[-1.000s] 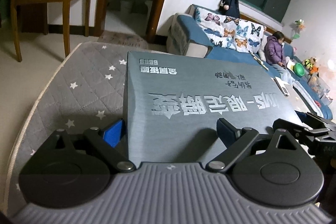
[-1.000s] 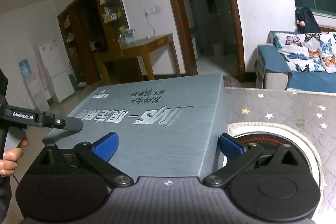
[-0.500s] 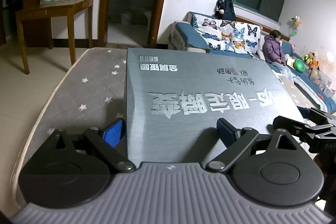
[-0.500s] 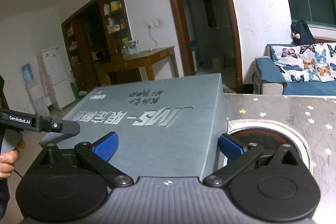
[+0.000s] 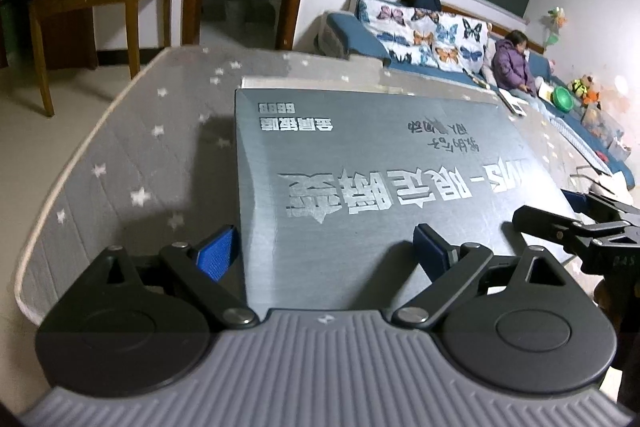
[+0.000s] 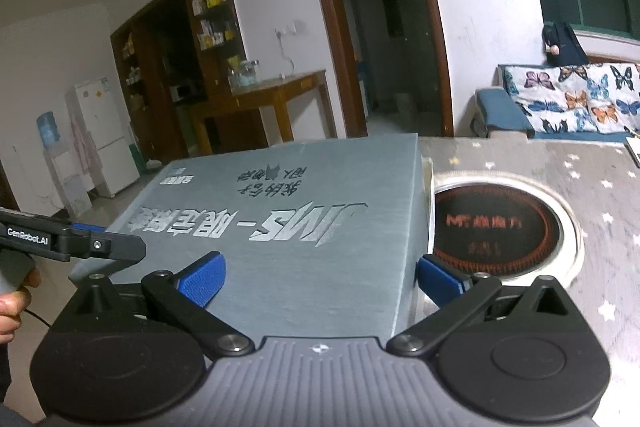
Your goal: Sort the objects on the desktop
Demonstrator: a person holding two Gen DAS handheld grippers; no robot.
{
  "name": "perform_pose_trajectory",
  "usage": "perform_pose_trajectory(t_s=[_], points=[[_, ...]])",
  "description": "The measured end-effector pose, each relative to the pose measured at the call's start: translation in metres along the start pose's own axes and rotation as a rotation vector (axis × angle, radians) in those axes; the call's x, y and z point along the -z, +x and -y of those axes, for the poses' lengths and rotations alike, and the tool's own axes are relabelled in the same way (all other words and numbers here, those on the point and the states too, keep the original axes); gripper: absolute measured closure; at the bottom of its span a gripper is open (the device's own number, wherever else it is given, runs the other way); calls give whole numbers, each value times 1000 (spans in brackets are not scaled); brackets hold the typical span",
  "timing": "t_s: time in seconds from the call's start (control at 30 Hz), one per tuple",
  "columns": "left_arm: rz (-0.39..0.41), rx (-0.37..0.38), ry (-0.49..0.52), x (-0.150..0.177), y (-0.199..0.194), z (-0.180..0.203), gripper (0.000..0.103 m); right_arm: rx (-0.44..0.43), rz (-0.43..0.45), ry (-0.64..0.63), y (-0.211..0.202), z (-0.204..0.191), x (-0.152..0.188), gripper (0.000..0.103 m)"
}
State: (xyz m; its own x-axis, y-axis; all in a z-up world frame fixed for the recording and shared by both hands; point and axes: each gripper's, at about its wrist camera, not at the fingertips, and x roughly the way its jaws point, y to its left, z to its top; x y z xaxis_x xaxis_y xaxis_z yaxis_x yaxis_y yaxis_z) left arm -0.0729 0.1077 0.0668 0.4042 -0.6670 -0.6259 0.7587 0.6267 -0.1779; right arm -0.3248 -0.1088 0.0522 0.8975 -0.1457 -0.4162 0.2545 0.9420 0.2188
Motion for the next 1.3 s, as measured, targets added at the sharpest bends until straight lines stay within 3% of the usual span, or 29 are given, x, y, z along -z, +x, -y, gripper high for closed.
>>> perform_pose_trajectory(t_s=[0.63,1.07,1.3], points=[[-134,-12,-22,22,47,-16,10,21,-128,53,21,14,50,0],[-175,28,-74,14,58,-28,9,8,-149,24,23,15,48,0],[-198,34,-101,14,63,-33,3,-3,-166,25,25,18,45,0]])
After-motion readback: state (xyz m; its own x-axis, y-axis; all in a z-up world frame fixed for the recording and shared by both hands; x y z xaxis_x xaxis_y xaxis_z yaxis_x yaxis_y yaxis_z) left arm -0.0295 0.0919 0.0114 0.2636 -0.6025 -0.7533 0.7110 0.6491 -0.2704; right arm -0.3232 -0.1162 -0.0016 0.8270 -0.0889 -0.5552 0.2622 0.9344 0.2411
